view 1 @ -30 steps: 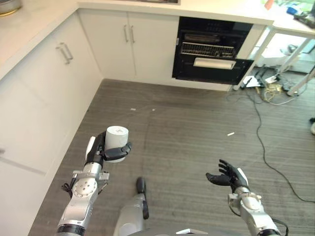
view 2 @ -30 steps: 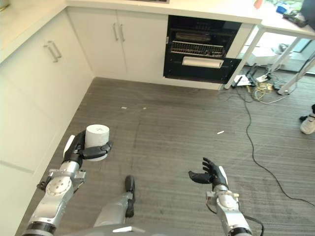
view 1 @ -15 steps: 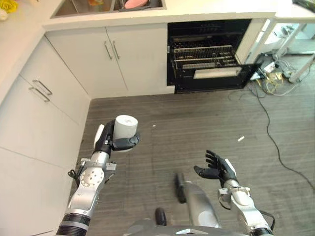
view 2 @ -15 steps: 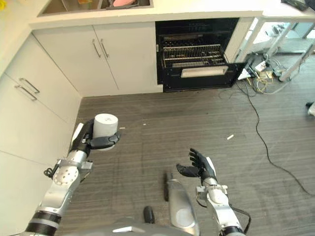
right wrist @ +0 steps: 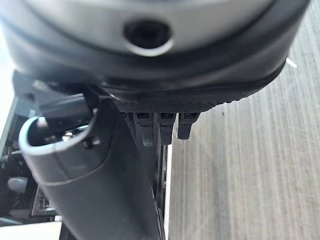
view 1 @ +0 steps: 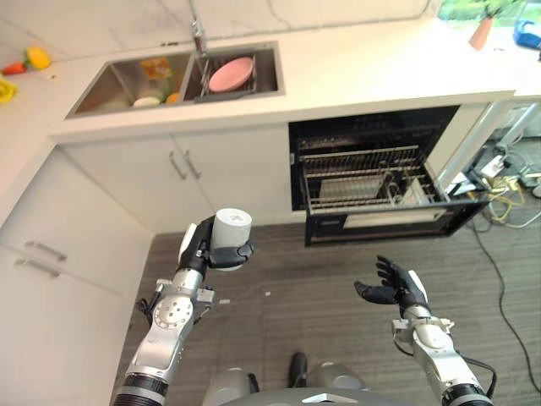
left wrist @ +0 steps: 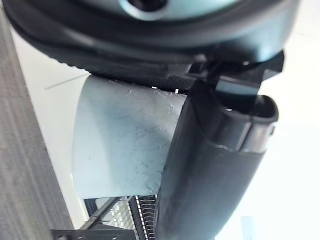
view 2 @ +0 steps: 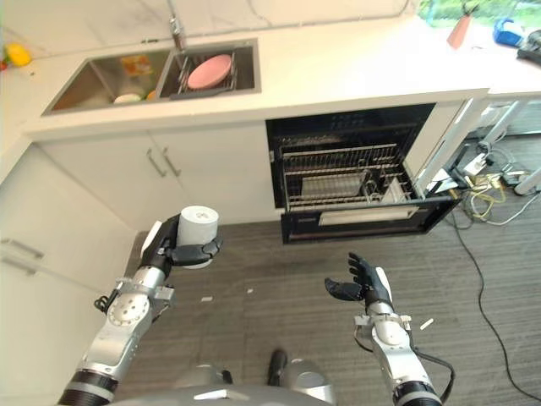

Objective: Place the dishes in the dishwasher.

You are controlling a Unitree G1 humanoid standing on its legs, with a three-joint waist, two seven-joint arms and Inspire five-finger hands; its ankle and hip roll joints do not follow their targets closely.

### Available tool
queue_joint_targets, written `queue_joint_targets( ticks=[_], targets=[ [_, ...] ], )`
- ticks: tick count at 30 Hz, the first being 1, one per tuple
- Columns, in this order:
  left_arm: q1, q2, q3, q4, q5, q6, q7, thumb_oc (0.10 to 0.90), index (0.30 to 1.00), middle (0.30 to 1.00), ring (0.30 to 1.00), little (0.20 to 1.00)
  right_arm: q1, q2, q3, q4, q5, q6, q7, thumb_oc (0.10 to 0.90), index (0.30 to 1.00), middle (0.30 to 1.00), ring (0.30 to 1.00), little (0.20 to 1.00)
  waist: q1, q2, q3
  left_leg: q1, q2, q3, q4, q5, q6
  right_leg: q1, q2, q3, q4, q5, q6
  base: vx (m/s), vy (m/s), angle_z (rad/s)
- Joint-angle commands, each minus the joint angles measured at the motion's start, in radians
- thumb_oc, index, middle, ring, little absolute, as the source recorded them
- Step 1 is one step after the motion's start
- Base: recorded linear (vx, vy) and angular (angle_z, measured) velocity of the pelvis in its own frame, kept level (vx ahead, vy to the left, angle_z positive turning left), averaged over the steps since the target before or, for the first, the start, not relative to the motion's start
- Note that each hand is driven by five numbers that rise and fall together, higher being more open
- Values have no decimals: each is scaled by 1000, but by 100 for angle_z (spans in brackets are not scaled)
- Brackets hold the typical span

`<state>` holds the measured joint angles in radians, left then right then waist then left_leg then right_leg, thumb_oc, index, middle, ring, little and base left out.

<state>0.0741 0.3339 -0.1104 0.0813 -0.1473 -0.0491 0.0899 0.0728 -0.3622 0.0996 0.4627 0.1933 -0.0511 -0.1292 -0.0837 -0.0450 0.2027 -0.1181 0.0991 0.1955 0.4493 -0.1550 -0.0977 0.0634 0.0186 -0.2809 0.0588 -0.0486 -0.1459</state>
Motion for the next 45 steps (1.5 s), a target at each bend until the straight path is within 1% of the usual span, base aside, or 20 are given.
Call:
queue_joint_targets(
  ticks=[1,2,3,7,8,11,12,13,15,16,18,19,20,23,25,27,31,33,39,45],
  targets=[
    [-33,51,21,-93,-14,-98,38,400,300,300,300,300,-16,-52,-33,-84,-28,-70,-29,800,900,900,900,900,25,0,-12,11,41,-98,-234,177,-7,33,-101,95,-27,-17,228,368,258,-117],
    [-27,55,26,-90,-17,-100,47,400,300,300,300,300,-29,-56,-28,-82,-36,-72,-36,800,900,900,900,900,45,15,-11,-17,84,-202,-330,257,-34,58,-103,147,-28,-33,240,511,352,-126],
    [-26,55,24,-91,-17,-102,51,400,300,300,300,300,-33,-57,-26,-76,-41,-71,-38,800,900,900,900,900,51,22,-8,-21,98,-241,-369,281,-50,74,-107,175,-25,-46,249,467,359,-107],
    [-28,54,18,-81,-17,-103,49,400,300,300,300,300,-23,-59,-34,-75,-42,-70,-33,800,900,900,900,900,48,39,-11,-10,122,-233,-401,313,-78,96,-120,206,-16,-71,265,203,197,-95],
    [-34,50,7,-72,-14,-99,35,400,300,300,300,300,0,-54,-51,-80,-45,-71,-23,800,900,900,900,900,37,61,-33,33,124,-204,-444,294,-85,107,-132,217,-14,-86,279,271,350,-80],
    [-59,53,-16,-63,-10,-94,21,400,300,300,300,300,16,-43,-77,-88,-51,-64,-23,800,900,900,900,900,17,57,-53,55,77,-192,-418,251,-61,86,-186,246,28,-70,311,270,420,-43],
    [-73,65,-20,-66,-9,-92,18,400,300,300,300,300,17,-31,-90,-99,-52,-64,-25,800,900,900,900,900,7,53,-53,68,49,-165,-406,217,-23,53,-208,273,87,-54,324,161,330,-5],
    [-75,65,-21,-64,-10,-93,19,400,300,300,300,300,17,-31,-91,-100,-52,-64,-25,800,900,900,900,900,12,51,-54,67,48,-160,-404,215,-21,47,-211,279,94,-58,325,115,317,-18],
    [-92,74,-20,-65,-10,-91,24,400,300,300,300,300,-1,-21,-92,-106,-57,-65,-32,800,900,900,900,900,10,49,-45,80,27,-123,-391,184,16,-14,-223,307,195,-26,335,48,289,-44],
    [-100,85,-12,-71,-12,-91,35,400,300,300,300,300,-25,-14,-97,-134,-58,-71,-43,800,900,900,900,900,6,57,-32,96,17,-87,-386,165,44,-79,-232,293,292,18,331,39,389,-69],
    [-101,88,-6,-75,-12,-93,40,400,300,300,300,300,-35,-9,-100,-150,-56,-75,-48,800,900,900,900,900,12,58,-26,108,10,-60,-386,152,53,-114,-235,273,327,17,327,22,250,-86],
    [-99,89,2,-77,-11,-94,44,400,300,300,300,300,-41,-4,-102,-166,-53,-80,-50,800,900,900,900,900,15,58,-24,124,0,-40,-388,136,58,-132,-247,227,336,16,327,8,105,-85],
    [-100,89,3,-76,-11,-94,44,400,300,300,300,300,-42,-4,-102,-167,-54,-79,-50,800,900,900,900,900,16,59,-26,120,2,-39,-389,140,59,-136,-244,228,332,22,326,84,199,-59],
    [-91,66,26,-88,-31,-110,49,400,300,300,300,300,-42,-3,-123,-284,-35,-108,-55,800,900,900,900,900,10,59,-32,185,-25,23,-440,119,60,-168,-223,77,116,42,318,133,110,-67],
    [-96,60,24,-82,-33,-114,45,400,300,300,300,300,-33,-1,-133,-310,-25,-113,-51,800,900,900,900,900,5,56,-35,192,-27,24,-448,117,58,-150,-222,73,68,56,326,57,-8,-66],
    [-107,38,13,-61,-39,-117,42,400,300,300,300,300,-13,7,-139,-368,33,-130,-14,800,900,900,900,900,-2,42,-52,209,-41,26,-463,113,59,-116,-203,125,-9,87,329,134,-41,28],
    [-112,12,-3,-42,-62,-117,40,400,300,300,300,300,0,19,-117,-423,120,-140,28,800,900,900,900,900,1,35,-78,232,-36,45,-489,119,47,-60,-199,102,-84,110,336,116,-64,3],
    [-120,-3,-26,-27,-69,-113,38,400,300,300,300,300,8,33,-94,-469,231,-150,68,800,900,900,900,900,-2,32,-92,264,-26,40,-521,130,35,-18,-187,98,-122,113,333,180,-99,-5],
    [-175,-25,-73,21,-66,-113,47,400,300,300,300,300,11,42,-33,-525,387,-148,126,800,900,900,900,900,-10,32,-103,284,-9,28,-537,136,12,12,-170,95,-146,102,327,88,-92,5],
    [-361,-53,-180,121,26,-108,151,400,300,300,300,300,-17,40,95,-571,535,-129,129,800,900,900,900,900,-36,41,-114,300,8,42,-537,140,-6,23,-155,101,-146,86,322,60,-88,12]
  ],
)
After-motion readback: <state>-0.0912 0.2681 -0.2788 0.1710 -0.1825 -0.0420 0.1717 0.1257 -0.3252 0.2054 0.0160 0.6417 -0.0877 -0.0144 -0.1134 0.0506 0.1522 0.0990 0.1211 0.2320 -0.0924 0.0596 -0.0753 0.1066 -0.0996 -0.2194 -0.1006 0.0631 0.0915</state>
